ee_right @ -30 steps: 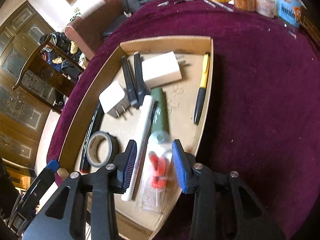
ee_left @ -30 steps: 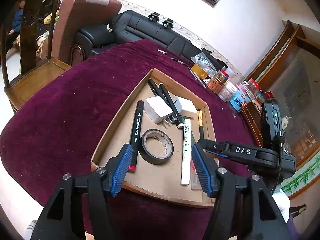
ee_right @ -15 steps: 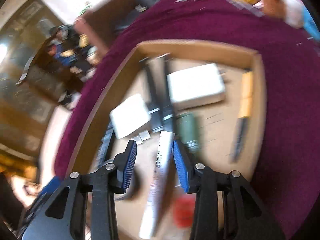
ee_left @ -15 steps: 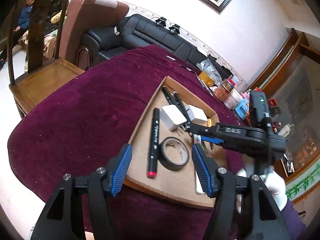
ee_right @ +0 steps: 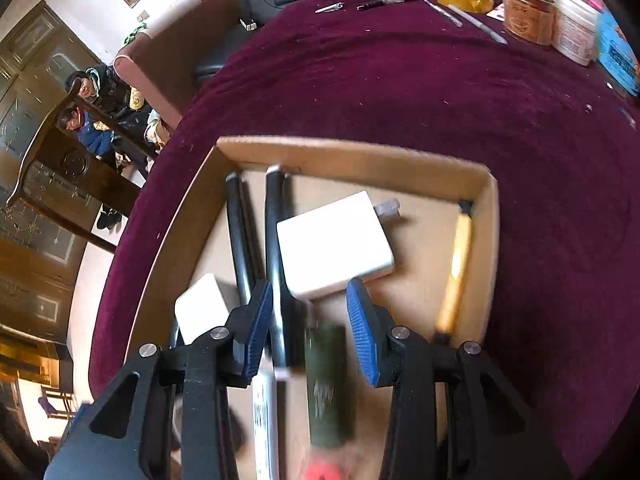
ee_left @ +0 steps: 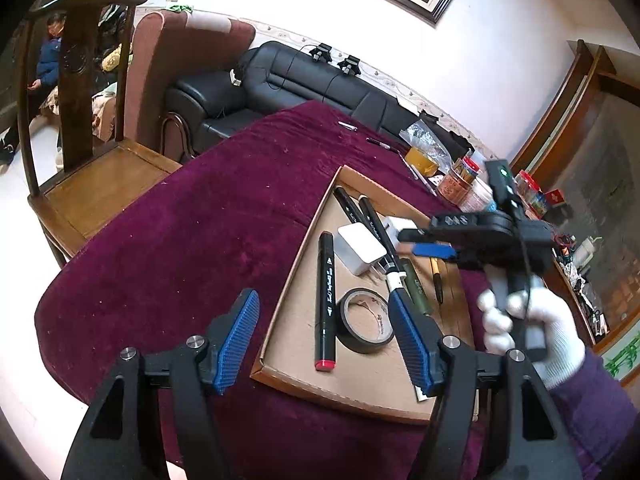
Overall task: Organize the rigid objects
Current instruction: 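Move the left tool to the clear blue pen while the right tool grasps the white orange-capped bottle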
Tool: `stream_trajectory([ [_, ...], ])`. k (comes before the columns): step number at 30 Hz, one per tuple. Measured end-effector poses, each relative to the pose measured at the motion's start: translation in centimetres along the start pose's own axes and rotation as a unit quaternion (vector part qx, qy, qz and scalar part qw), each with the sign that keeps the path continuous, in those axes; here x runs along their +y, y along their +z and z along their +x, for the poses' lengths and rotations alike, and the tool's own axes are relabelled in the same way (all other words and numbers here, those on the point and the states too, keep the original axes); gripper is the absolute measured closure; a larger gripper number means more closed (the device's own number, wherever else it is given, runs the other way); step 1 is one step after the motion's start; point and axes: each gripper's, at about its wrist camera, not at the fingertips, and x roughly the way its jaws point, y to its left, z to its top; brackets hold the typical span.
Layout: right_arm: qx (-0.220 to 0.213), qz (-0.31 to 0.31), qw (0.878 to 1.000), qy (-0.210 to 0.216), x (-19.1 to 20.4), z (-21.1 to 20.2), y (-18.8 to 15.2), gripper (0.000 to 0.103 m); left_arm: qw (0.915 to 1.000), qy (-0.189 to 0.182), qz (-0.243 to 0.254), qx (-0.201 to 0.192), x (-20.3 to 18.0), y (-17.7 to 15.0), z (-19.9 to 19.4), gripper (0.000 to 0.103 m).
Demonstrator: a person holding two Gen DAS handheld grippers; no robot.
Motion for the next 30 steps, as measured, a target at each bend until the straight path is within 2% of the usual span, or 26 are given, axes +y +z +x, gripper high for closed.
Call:
stream_trajectory([
  [2, -0.003, -0.007, 1.000, -0.004, 0.2, 0.0, 0.4, 0.065, 1.0000, 0.002, 0.002, 0.003, 0.0, -0.2, -0.1, 0.042],
  [4, -0.013, -0.007, 1.000, 0.009, 0.0, -1.0, 0.2, 0.065, 1.0000, 0.005, 0.007, 0.004, -0.2, -0.3, -0.1, 0.042],
  [8, -0.047, -0.018, 0.999, 0.016, -0.8, -4.7, -0.7, 0.065, 0.9998, 0.013, 0.015, 0.008, -0.8, -0.4, 0.0, 0.042],
  [11, -0.106, -0.038, 0.994, -0.013, -2.1, -9.4, -2.4, 0.065, 0.9994, 0.010, 0.030, 0.013, -2.2, -0.6, 0.0, 0.042],
  [13, -0.163, -0.045, 0.985, -0.045, -3.7, -12.9, -4.0, 0.064, 0.9987, 0.008, 0.048, 0.013, -3.5, -1.0, -0.1, 0.042],
  [14, -0.195, -0.049, 0.977, -0.068, -4.5, -14.7, -4.8, 0.055, 0.9982, 0.005, 0.057, 0.014, -4.2, -1.3, -0.2, 0.042],
  [15, -0.235, -0.051, 0.965, -0.106, -5.8, -17.0, -6.1, 0.033, 0.9976, -0.004, 0.067, 0.017, -5.1, -1.6, -0.3, 0.041],
  [17, -0.284, -0.042, 0.944, -0.162, -8.1, -20.0, -7.7, 0.009, 0.9956, -0.026, 0.087, 0.022, -6.8, -2.3, -0.3, 0.036],
  [18, -0.300, -0.033, 0.934, -0.192, -10.3, -21.5, -8.6, 0.007, 0.9947, -0.033, 0.094, 0.025, -7.5, -2.6, -0.3, 0.036],
  [20, -0.282, -0.007, 0.931, -0.230, -13.8, -22.9, -8.9, 0.007, 0.9916, -0.050, 0.112, 0.039, -9.4, -3.3, 0.1, 0.035],
  [21, -0.263, 0.018, 0.935, -0.238, -16.4, -23.5, -9.2, 0.007, 0.9900, -0.060, 0.119, 0.048, -10.3, -3.6, 0.4, 0.036],
  [23, -0.238, 0.087, 0.943, -0.215, -21.7, -24.7, -10.3, 0.007, 0.9863, -0.079, 0.128, 0.068, -12.2, -4.3, 1.0, 0.036],
  [24, -0.233, 0.122, 0.943, -0.206, -24.1, -25.2, -11.0, 0.007, 0.9845, -0.087, 0.132, 0.076, -13.0, -4.6, 1.2, 0.036],
  [27, -0.219, 0.202, 0.936, -0.186, -30.2, -26.0, -13.4, 0.007, 0.9804, -0.095, 0.143, 0.097, -15.2, -5.6, 1.9, 0.036],
  [30, -0.216, 0.241, 0.929, -0.178, -33.5, -26.4, -15.2, 0.007, 0.9774, -0.089, 0.157, 0.110, -17.2, -6.4, 2.3, 0.036],
])
